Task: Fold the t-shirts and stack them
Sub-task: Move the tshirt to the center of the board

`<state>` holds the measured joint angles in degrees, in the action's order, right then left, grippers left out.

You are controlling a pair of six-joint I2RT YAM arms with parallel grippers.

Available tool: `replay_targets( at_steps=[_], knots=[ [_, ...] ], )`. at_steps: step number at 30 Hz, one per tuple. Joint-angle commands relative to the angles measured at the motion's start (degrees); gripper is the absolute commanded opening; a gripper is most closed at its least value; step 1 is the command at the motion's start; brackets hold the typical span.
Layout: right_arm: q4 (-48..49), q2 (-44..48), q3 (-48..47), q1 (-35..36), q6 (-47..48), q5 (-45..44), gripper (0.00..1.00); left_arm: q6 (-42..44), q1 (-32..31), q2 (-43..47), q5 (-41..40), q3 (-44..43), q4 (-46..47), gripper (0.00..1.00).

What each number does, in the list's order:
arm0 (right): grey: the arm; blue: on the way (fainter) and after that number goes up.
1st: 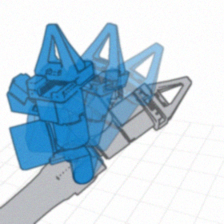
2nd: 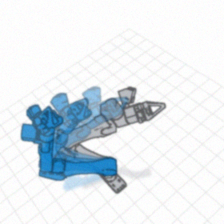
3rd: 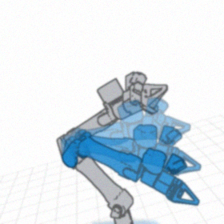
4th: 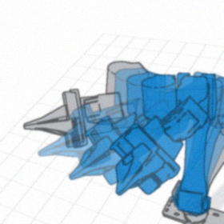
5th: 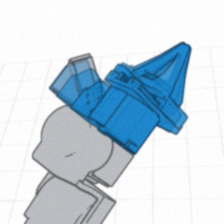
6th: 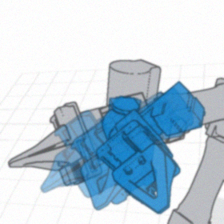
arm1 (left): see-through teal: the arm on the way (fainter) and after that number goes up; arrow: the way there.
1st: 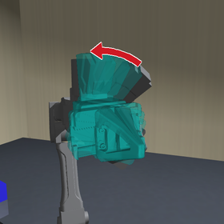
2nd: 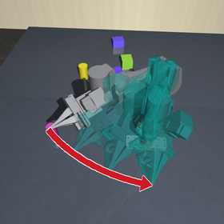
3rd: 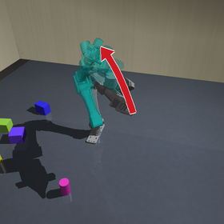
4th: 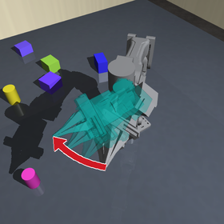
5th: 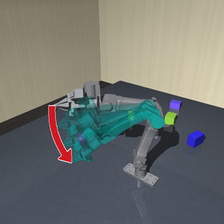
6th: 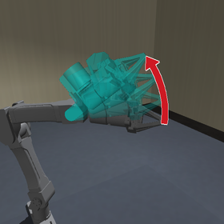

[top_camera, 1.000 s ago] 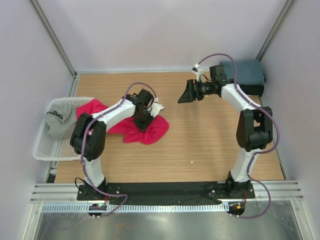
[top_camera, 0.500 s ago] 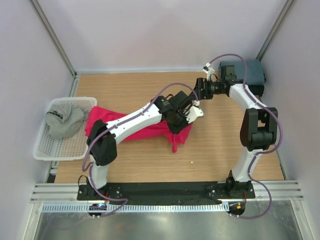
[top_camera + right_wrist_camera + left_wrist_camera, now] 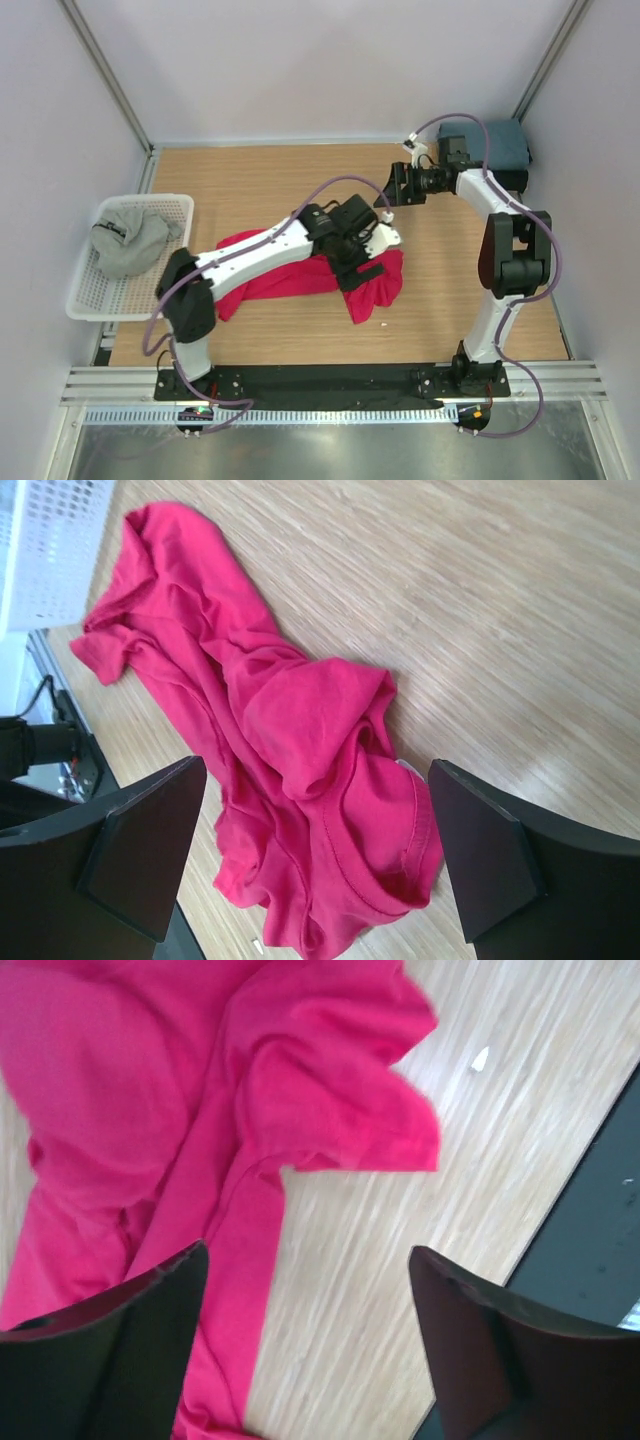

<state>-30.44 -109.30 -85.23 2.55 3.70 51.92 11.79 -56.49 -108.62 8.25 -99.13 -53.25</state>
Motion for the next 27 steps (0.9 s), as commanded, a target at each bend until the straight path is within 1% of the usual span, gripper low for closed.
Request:
replay_targets(
  at_steps=[1, 3, 4, 5, 6, 7, 9, 10, 13, 17, 20, 27],
  knots=[
    [-2.08, 0.66, 1.2, 2.02, 3.85, -4.45, 1.0, 0.43, 5.22, 13.67, -3.59, 11.88, 5.59, 0.84],
    [-2.17, 1.54, 3.4, 3.77, 6.48, -6.04, 1.0, 0.16, 8.66, 19.9, -6.56, 17.28, 8.07, 0.87],
    [-2.17, 2.41, 4.19, 4.39, 7.27, -6.04, 1.0, 0.07, 12.42, 21.76, -7.71, 20.0, 9.91, 0.86],
    [-2.26, 2.68, 5.5, 4.83, 8.06, -5.61, 0.98, -0.1, 14.11, 23.09, -10.51, 24.29, 11.06, 0.86],
    [-2.52, 2.77, 5.95, 5.88, 9.38, -4.82, 0.96, -0.1, 15.78, 24.32, -13.32, 26.43, 11.76, 0.85],
    [-3.31, 2.86, 6.13, 6.33, 10.17, -4.03, 0.9, 0.07, 18.75, 26.16, -14.39, 28.01, 12.55, 0.84],
    [-3.84, 2.51, 6.22, 7.47, 11.23, -3.23, 0.87, 0.25, 20.97, 27.58, -15.89, 31.62, 13.0, 0.82],
    [-3.75, 2.51, 6.3, 7.82, 11.32, -2.62, 0.87, -0.1, 22.63, 28.71, -16.51, 32.5, 13.7, 0.82],
    [-4.36, 1.55, 5.96, 9.31, 11.85, -2.18, 0.86, -0.98, 24.75, 30.3, -17.22, 36.63, 16.15, 0.82],
    [-6.74, -0.83, 3.85, 10.72, 12.91, -2.26, 0.86, -1.85, 27.13, 31.62, -15.91, 39.01, 17.48, 0.82],
    [-7.18, -1.88, 3.58, 11.34, 12.99, -2.44, 0.86, -2.38, 28.63, 31.98, -13.97, 38.49, 16.96, 0.81],
    [-7.44, -1.45, 4.81, 11.25, 14.14, -3.93, 0.86, -3.0, 29.59, 33.29, -12.82, 37.61, 16.34, 0.81]
  ],
)
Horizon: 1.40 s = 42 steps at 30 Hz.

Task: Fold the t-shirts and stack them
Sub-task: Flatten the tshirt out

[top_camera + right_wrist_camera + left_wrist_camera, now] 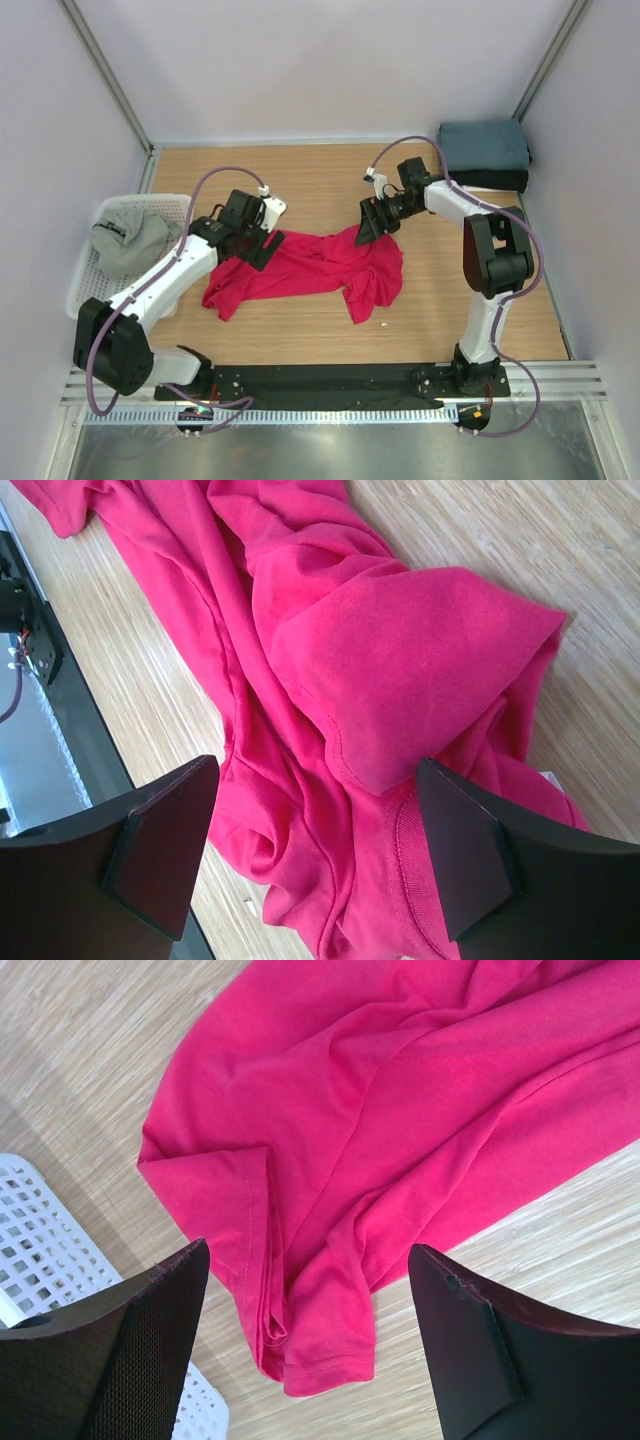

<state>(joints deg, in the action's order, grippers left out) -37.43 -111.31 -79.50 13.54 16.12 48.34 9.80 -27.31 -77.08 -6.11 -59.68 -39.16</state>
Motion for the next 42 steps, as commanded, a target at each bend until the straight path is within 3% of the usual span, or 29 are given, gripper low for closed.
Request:
replay_targets(
  at_steps=[1, 13, 16, 27, 31, 37, 40, 42],
  knots=[
    [-0.71, 0.04, -1.0, 0.26, 1.81, -0.35, 0.86, -0.84, 0.5, 1.76, 1.45, -2.02, 2.24, 0.81],
    [-2.74, 0.65, 0.05, 0.26, 2.51, 0.79, 0.79, -1.28, 1.65, 1.76, 1.45, -2.46, 2.33, 0.81],
    [-2.91, -0.05, 0.05, 0.26, 2.69, 1.49, 0.68, -1.45, 2.0, 2.02, 1.63, -2.28, 2.33, 0.81],
    [-3.97, -2.95, -1.36, 0.52, 2.34, 4.22, 0.47, -1.8, 4.54, 3.87, -0.21, -0.35, 3.64, 0.83],
    [-2.56, -3.74, -0.92, 0.7, 1.37, 3.26, 0.54, -2.24, 7.71, -0.51, -0.22, -1.22, 4.97, 0.84],
    [-2.21, -4.8, -1.27, 0.87, 1.72, 3.61, 0.55, -4.35, 9.73, -4.05, 4.61, -2.99, 3.47, 0.8],
    [-1.77, -3.66, -1.0, 0.96, 1.9, 3.52, 0.51, -4.35, 9.82, -3.52, 4.7, -2.72, 3.65, 0.8],
    [-1.68, -3.13, -1.09, 0.87, 1.99, 3.61, 0.43, -4.09, 9.82, -3.26, 4.35, -2.55, 3.82, 0.8]
  ],
)
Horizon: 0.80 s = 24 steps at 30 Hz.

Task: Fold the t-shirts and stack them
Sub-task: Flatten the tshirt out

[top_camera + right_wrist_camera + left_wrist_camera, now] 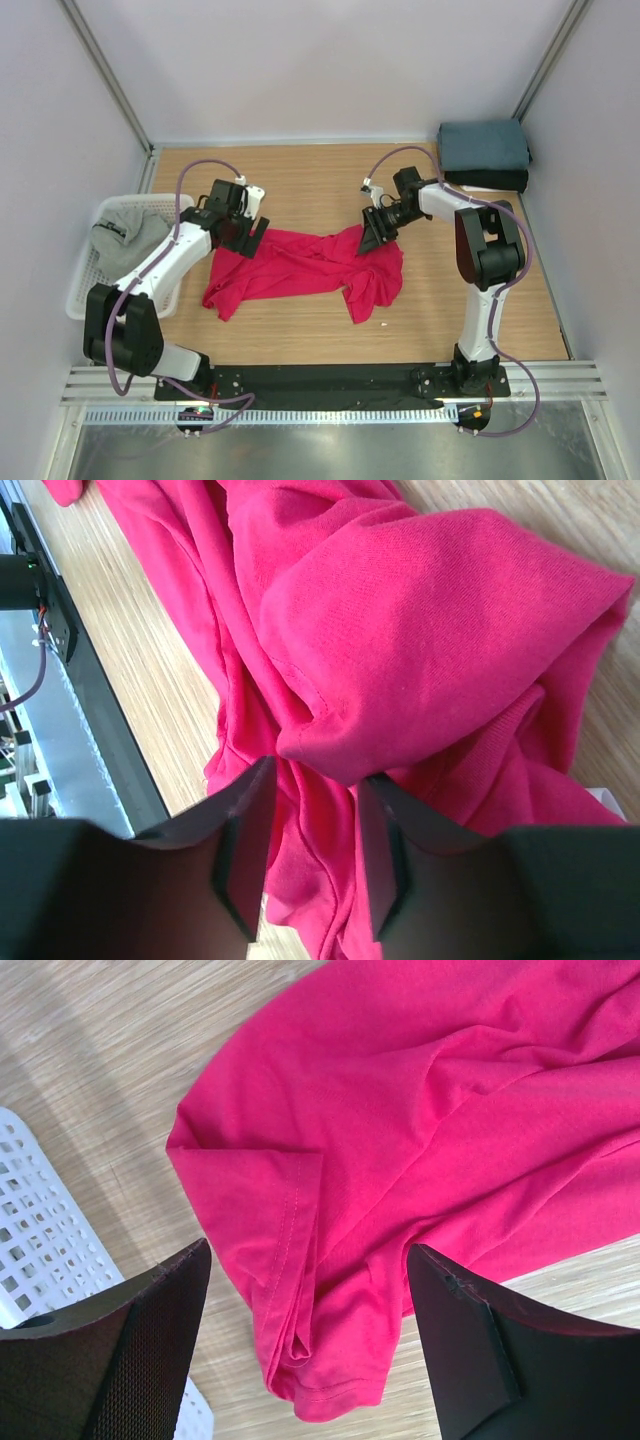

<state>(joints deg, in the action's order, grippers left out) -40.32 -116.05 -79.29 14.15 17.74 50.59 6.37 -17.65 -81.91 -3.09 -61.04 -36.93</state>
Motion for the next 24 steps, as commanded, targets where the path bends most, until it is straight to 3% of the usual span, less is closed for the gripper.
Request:
replay_targets(
  at_steps=[1, 5, 13, 24],
  knots=[
    [1.38, 1.79, -1.22, 0.26, 0.28, 1.44, 0.4, -0.66, 0.25, 1.58, 1.25, -0.93, 1.68, 0.8],
    [1.99, 2.67, -1.13, 0.35, 0.37, 1.44, 0.24, -0.83, 0.33, 1.66, 1.42, -0.05, 2.21, 0.8],
    [3.05, 10.03, -0.79, 0.17, 1.25, -0.92, 0.03, -0.48, 1.13, 2.19, 0.9, 1.09, 2.65, 0.8],
    [7.53, 16.12, 2.38, 0.17, 1.86, -8.22, 0.02, -0.92, 1.39, 1.49, -0.59, 1.71, 3.53, 0.8]
  ],
)
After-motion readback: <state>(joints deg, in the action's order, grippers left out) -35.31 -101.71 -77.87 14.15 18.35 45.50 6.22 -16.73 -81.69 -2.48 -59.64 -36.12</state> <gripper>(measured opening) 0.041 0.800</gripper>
